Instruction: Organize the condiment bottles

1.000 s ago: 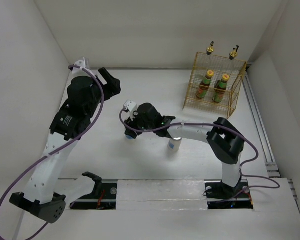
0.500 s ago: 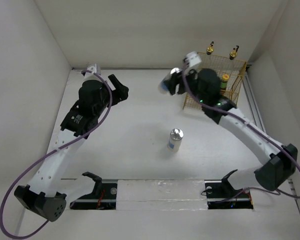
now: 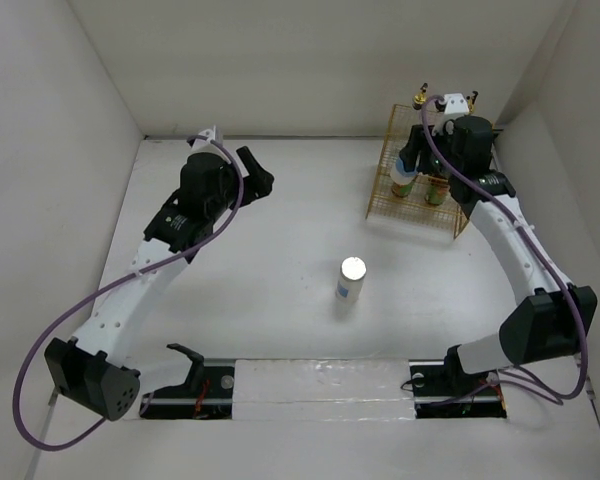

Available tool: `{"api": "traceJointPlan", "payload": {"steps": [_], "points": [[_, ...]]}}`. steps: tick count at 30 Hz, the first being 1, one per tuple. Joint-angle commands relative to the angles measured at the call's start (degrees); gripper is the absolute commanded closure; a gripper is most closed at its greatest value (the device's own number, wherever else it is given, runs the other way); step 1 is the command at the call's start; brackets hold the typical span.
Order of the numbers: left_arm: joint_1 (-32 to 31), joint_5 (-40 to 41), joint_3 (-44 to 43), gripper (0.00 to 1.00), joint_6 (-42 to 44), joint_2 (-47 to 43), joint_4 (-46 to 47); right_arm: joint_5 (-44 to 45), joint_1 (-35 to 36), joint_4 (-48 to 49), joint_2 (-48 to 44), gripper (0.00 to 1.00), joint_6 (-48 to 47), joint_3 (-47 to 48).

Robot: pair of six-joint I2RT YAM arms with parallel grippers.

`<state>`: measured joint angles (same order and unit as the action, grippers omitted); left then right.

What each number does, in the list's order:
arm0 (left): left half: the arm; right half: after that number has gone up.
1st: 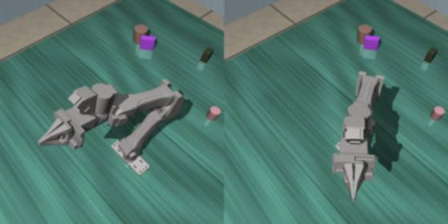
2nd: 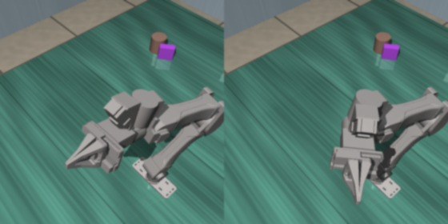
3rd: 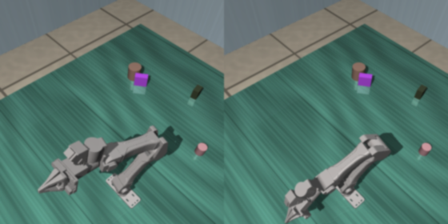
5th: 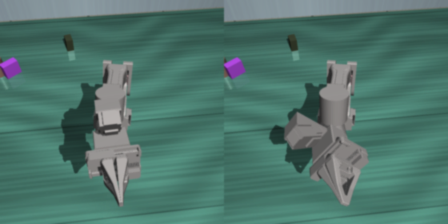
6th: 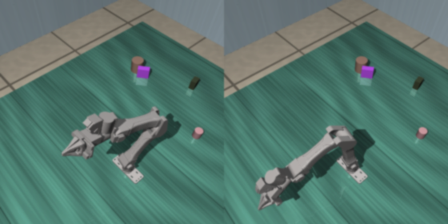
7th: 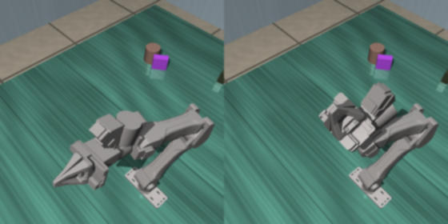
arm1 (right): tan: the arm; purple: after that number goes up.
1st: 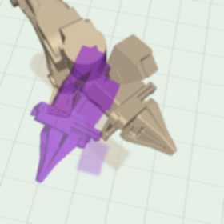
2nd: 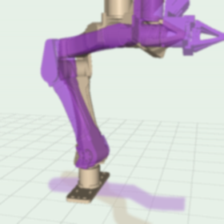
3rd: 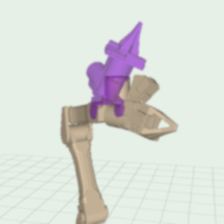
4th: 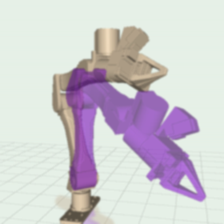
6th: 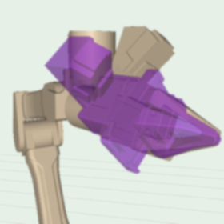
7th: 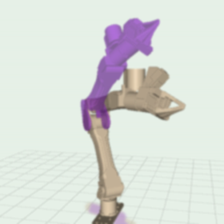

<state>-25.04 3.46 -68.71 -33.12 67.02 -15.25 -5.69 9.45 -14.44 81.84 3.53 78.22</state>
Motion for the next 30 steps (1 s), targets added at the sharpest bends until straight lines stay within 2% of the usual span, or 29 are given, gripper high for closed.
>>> {"api": "traceJointPlan", "payload": {"steps": [1, 10, 18, 24, 28, 29, 30], "points": [[-0.2, -0.7, 0.4, 0.24, 0.7, -0.4, 3.1, -2.8, -1.5, 4.2, -1.0, 0.89, 0.8, 0.9], [-0.2, -0.7, 0.4, 0.24, 1.2, 1.3, 3.6, -3.4, -2.0, 5.2, 4.6, 0.89, 0.8, -0.2], [-0.2, -0.1, 0.4, 0.24, 1.7, 1.8, 3.6, -0.3, -1.5, 5.9, 9.5, 0.89, 0.8, -1.4], [-0.2, 0.4, 0.4, 0.23, 1.7, 1.8, 3.6, 2.6, 0.2, 6.5, 13.5, 0.72, 0.8, -3.2], [-0.2, 0.4, 0.4, 0.23, 1.7, 1.8, 3.6, 3.2, 1.3, 6.5, 14.6, 0.56, 1.5, -4.3], [-0.2, 0.9, 0.4, 0.23, 1.7, 1.8, 3.6, 3.2, 1.3, 6.5, 14.6, 0.5, 2.0, -4.8], [-0.2, 1.5, 0.4, 0.23, 1.7, 1.8, 3.6, 3.2, 1.3, 6.5, 14.6, 0.39, 2.0, -4.8]]}}
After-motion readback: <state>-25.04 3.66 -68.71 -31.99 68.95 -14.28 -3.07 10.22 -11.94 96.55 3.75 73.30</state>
